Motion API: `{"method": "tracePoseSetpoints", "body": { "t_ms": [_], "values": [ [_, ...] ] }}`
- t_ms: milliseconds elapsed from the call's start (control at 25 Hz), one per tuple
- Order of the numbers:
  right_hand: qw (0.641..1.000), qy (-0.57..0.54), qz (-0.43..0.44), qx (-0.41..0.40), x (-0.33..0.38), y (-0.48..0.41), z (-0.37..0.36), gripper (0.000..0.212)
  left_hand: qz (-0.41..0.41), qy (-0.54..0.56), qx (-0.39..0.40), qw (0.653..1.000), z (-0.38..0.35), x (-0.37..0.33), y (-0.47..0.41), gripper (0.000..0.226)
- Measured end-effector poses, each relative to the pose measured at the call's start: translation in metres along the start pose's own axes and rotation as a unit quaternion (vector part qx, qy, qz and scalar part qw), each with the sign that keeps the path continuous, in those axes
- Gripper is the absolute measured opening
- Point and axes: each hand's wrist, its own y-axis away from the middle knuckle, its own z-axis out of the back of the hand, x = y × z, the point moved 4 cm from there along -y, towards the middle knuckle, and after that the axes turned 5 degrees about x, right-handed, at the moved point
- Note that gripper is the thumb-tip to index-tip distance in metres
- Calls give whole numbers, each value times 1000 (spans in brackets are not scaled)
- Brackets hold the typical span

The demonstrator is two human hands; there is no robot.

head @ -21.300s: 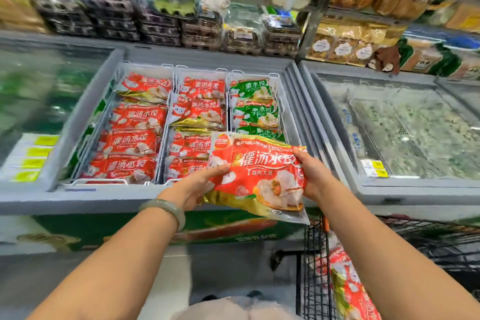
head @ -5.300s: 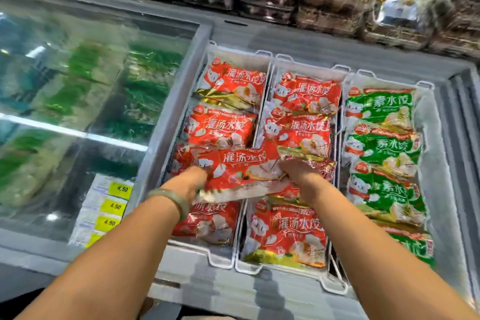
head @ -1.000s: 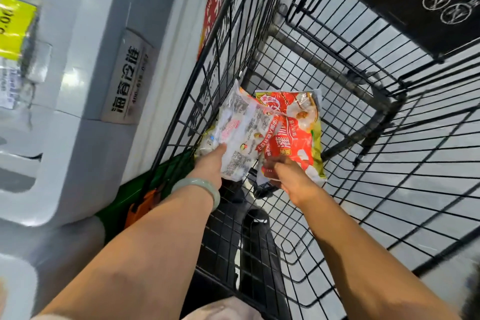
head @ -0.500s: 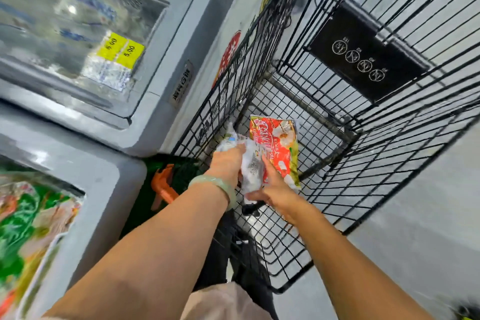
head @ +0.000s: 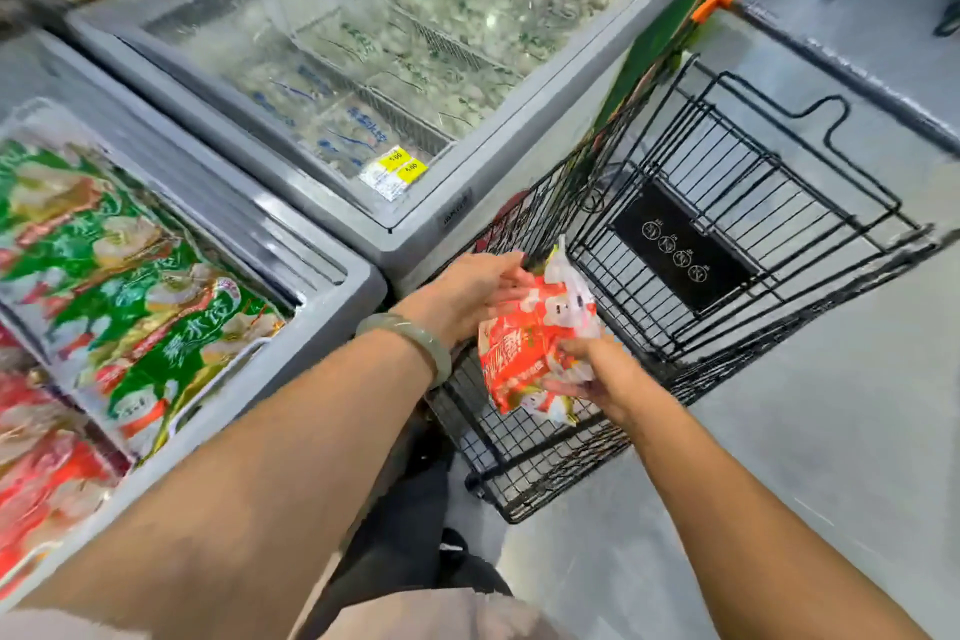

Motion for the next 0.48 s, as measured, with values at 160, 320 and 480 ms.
{"method": "tracePoseSetpoints", "body": {
  "t_ms": [160, 320, 480],
  "values": [
    [995, 27, -39, 83, 26, 38, -16, 19, -19, -107, -77, 991, 47, -2, 51, 16],
    [982, 76, -58, 165, 47, 62, -57, 19, 15, -161, 6, 987, 76, 9, 94, 77],
    [963, 99, -88, 234, 56, 71, -107, 25, 24, -139, 130, 981, 104, 19, 117, 66]
  ]
}}
